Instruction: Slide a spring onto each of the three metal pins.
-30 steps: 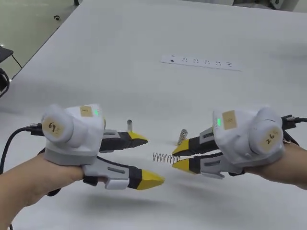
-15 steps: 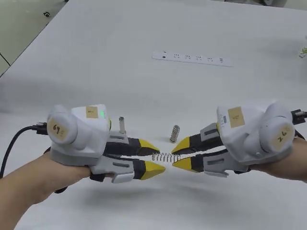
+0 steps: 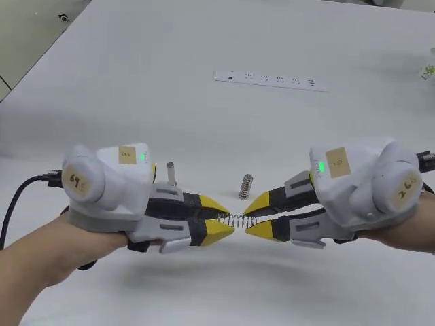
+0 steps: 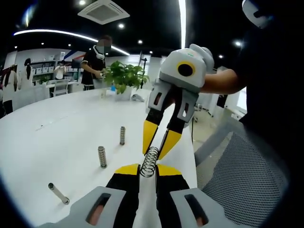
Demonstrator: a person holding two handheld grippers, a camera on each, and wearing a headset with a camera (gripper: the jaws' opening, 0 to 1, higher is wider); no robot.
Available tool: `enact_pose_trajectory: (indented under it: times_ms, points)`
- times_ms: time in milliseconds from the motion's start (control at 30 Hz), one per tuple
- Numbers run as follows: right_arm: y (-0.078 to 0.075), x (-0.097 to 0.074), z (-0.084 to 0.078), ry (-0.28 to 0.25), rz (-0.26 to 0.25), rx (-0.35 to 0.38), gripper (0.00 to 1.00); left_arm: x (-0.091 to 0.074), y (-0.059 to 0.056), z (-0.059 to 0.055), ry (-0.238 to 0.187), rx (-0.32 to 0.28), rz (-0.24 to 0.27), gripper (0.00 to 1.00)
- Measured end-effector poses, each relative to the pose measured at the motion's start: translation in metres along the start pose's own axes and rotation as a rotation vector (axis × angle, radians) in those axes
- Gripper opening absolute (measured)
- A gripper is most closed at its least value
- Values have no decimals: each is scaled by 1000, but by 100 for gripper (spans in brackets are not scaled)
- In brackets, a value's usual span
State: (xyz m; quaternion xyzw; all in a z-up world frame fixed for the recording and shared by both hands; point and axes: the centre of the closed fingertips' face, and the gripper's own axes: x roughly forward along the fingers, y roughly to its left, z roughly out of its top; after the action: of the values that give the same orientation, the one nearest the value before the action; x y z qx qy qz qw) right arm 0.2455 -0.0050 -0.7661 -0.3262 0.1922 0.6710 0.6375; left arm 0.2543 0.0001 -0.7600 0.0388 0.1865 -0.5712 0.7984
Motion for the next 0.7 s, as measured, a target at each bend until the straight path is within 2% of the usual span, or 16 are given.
enact_pose_trajectory:
  times_ms: [300,700]
  points:
    - [0,0,1,-2,4,-4,8,-1,-1,1,-6,-1,-2,3]
    - [3,-1,0,-24,1,55,9,-2,-7,6,-11,15,-29,2]
